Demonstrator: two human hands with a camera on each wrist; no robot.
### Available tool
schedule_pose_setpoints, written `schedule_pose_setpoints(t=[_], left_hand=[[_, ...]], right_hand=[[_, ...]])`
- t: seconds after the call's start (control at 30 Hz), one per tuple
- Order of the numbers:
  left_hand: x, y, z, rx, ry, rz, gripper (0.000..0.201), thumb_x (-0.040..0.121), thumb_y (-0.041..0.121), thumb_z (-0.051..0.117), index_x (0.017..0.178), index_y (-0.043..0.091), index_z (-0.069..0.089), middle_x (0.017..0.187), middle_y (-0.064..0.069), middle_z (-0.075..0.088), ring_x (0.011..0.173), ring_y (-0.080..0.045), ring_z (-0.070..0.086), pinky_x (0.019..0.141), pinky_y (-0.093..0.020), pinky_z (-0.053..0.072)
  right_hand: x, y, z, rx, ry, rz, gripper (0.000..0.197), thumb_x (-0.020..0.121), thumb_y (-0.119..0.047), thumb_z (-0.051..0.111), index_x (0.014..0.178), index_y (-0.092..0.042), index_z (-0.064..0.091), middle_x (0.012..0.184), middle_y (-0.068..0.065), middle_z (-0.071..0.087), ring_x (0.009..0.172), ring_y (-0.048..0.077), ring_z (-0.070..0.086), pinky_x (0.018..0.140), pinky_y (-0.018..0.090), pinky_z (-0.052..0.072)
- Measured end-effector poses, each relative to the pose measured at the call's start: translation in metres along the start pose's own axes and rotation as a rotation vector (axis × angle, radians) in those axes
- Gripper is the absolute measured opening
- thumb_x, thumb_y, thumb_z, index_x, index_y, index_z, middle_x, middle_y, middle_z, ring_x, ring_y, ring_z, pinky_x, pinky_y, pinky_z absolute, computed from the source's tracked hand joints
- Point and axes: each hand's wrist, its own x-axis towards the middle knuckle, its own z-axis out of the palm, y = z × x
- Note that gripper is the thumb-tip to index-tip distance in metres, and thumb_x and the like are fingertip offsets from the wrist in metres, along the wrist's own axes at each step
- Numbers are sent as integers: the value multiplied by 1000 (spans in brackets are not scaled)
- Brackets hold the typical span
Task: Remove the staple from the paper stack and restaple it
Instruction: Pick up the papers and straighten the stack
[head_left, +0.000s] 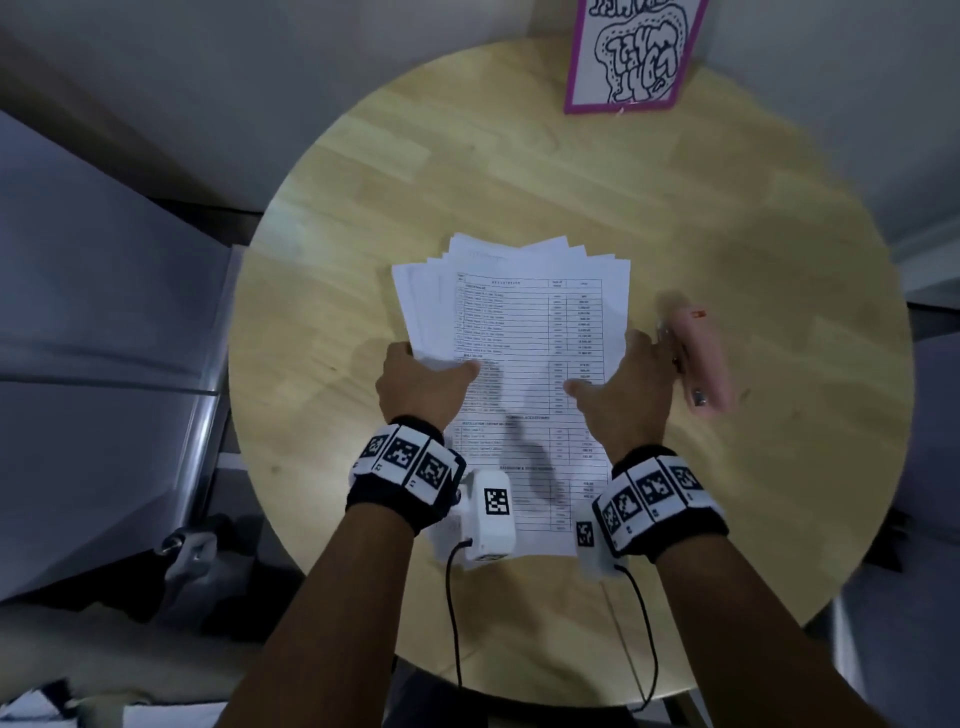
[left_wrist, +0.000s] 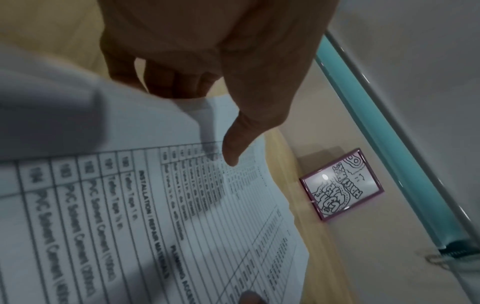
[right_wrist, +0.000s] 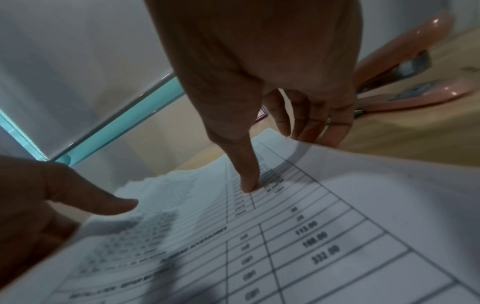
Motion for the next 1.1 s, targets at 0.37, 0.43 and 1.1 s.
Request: schedule_pose_setpoints(t=[0.37, 0.43, 1.1], left_hand=[[-25, -10, 9, 25, -93, 317, 17, 79, 0, 68, 87, 15, 67, 90, -2, 71, 81, -17, 67, 66, -23, 56], [-30, -15, 13, 42, -80, 364, 15, 82, -3, 62, 90, 10, 65, 88, 0, 68, 78, -13, 62, 60, -13, 46], [-13, 7, -56, -365, -304, 457, 47, 76, 11, 82, 119, 19, 66, 110, 11, 74, 104, -4, 69, 89, -20, 54]], right_hand=[[-6, 6, -1, 52, 1, 30, 79, 68, -38, 92, 130, -3, 57, 136, 15, 55, 134, 34, 46, 108, 40, 43], [-5, 7, 0, 59, -1, 31, 77, 62, -42, 91, 122, -6, 60, 124, 13, 62, 121, 34, 55, 100, 41, 52], [-8, -28, -53, 561, -13, -278, 11, 95, -1, 62, 104, 5, 60, 98, 21, 71, 86, 29, 65, 64, 23, 50]])
